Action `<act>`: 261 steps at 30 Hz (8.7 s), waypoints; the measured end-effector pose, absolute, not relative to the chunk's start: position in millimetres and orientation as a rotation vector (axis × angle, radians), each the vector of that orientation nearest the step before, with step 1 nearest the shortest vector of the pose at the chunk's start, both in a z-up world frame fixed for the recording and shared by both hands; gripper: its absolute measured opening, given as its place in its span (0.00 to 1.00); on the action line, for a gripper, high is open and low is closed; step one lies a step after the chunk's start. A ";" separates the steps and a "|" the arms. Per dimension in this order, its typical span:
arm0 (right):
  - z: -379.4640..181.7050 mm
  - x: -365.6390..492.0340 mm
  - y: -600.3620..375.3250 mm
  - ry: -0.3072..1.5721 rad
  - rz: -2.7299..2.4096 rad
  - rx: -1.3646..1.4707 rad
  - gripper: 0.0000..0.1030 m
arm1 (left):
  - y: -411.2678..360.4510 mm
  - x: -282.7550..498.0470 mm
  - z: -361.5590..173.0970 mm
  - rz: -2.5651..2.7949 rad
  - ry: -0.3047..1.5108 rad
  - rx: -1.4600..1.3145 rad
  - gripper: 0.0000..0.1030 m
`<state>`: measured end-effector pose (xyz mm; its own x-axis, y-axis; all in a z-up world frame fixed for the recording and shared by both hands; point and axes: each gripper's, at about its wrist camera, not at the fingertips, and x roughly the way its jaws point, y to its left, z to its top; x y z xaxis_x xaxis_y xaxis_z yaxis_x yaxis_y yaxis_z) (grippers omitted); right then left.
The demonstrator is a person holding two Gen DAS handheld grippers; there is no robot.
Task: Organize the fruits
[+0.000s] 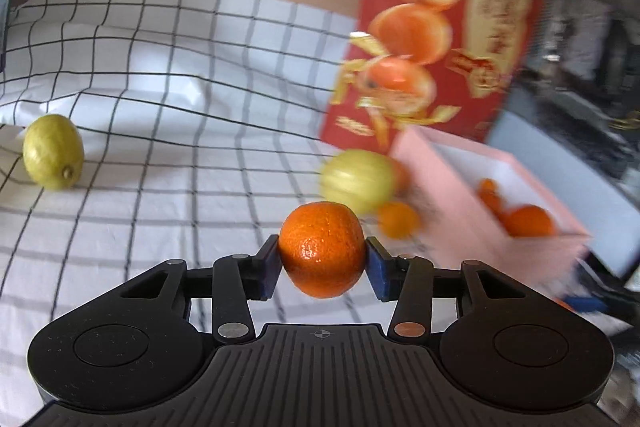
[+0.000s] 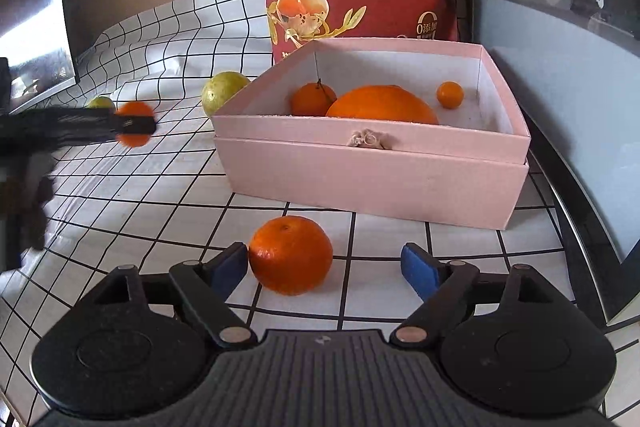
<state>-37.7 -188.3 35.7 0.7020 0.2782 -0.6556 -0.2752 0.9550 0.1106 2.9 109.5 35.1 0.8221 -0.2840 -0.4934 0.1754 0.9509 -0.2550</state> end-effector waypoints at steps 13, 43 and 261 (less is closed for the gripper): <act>35.1 -37.6 -187.2 0.735 0.320 0.003 0.87 | 45.2 -60.8 18.4 -0.287 0.596 -0.244 0.48; 41.3 -75.9 -173.8 0.734 0.411 -0.159 1.00 | 36.3 -61.3 15.0 -0.199 0.630 -0.192 0.48; 37.0 -24.8 -171.4 0.752 0.316 -0.117 0.84 | 34.4 91.8 14.9 -0.243 0.716 -0.173 0.51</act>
<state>-24.8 -171.4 37.0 0.6855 0.2401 -0.6874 -0.3235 0.9462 0.0079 91.8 34.4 14.9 0.7279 -0.2785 -0.6266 0.1607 0.9576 -0.2389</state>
